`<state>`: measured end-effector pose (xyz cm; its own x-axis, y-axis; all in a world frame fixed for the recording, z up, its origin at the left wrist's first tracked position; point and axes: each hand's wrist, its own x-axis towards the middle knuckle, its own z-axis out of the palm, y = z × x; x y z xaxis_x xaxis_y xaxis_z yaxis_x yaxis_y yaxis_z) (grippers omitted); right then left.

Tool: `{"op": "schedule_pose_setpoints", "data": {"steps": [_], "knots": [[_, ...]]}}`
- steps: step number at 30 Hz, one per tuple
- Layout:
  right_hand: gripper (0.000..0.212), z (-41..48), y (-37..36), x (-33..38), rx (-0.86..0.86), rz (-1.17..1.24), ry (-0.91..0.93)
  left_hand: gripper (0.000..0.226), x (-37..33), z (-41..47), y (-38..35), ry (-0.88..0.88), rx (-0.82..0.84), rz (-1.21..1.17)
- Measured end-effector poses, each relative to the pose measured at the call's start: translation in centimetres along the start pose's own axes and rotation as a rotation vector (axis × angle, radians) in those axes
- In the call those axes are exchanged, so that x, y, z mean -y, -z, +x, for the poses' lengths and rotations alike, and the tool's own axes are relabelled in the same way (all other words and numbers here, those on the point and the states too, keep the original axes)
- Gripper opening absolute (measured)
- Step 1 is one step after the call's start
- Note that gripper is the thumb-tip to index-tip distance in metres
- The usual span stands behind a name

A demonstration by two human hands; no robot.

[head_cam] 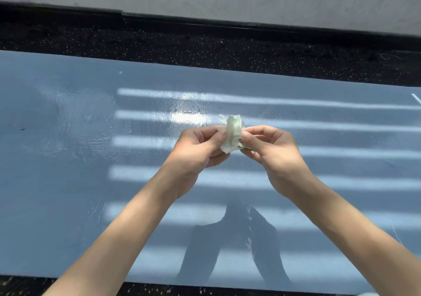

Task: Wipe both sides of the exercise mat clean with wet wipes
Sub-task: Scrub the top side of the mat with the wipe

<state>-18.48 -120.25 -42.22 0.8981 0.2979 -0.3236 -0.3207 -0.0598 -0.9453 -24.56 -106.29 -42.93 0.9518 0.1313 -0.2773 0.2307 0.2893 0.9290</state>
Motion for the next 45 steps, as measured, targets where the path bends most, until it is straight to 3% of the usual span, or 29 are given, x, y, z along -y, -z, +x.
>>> {"op": "schedule_pose_setpoints", "data": {"steps": [7, 14, 20, 30, 33, 39, 45], "knots": [[0.013, 0.6, 0.4, 0.6, -0.076, 0.201, -0.094, 0.018, -0.1, 0.6, 0.4, 0.031, -0.2, -0.221], [0.013, 1.4, 1.3, 1.9, -0.103, 0.361, -0.078, 0.014, -0.4, 0.9, 0.9, -0.046, -0.326, -0.244], [0.021, 1.1, 1.4, 2.9, 0.061, 0.074, -0.104, 0.01, -0.1, 0.3, -0.1, -0.255, -0.313, -0.004], [0.022, 0.6, 0.4, 3.0, 0.235, 0.027, -0.044, 0.019, 0.7, -0.2, -1.1, -0.444, -0.18, 0.33], [0.016, 0.6, 0.6, 2.7, 0.242, 0.025, -0.02, 0.024, 0.5, -0.1, -1.0, -0.398, -0.164, 0.204], [0.018, 1.0, 1.4, 3.1, 0.274, -0.019, -0.009, 0.011, -0.3, 0.3, 0.1, -0.299, -0.154, 0.012], [0.017, 1.6, 2.4, 3.7, 0.283, -0.14, -0.035, 0.012, -1.4, 1.1, 1.2, -0.188, -0.301, -0.082]]}}
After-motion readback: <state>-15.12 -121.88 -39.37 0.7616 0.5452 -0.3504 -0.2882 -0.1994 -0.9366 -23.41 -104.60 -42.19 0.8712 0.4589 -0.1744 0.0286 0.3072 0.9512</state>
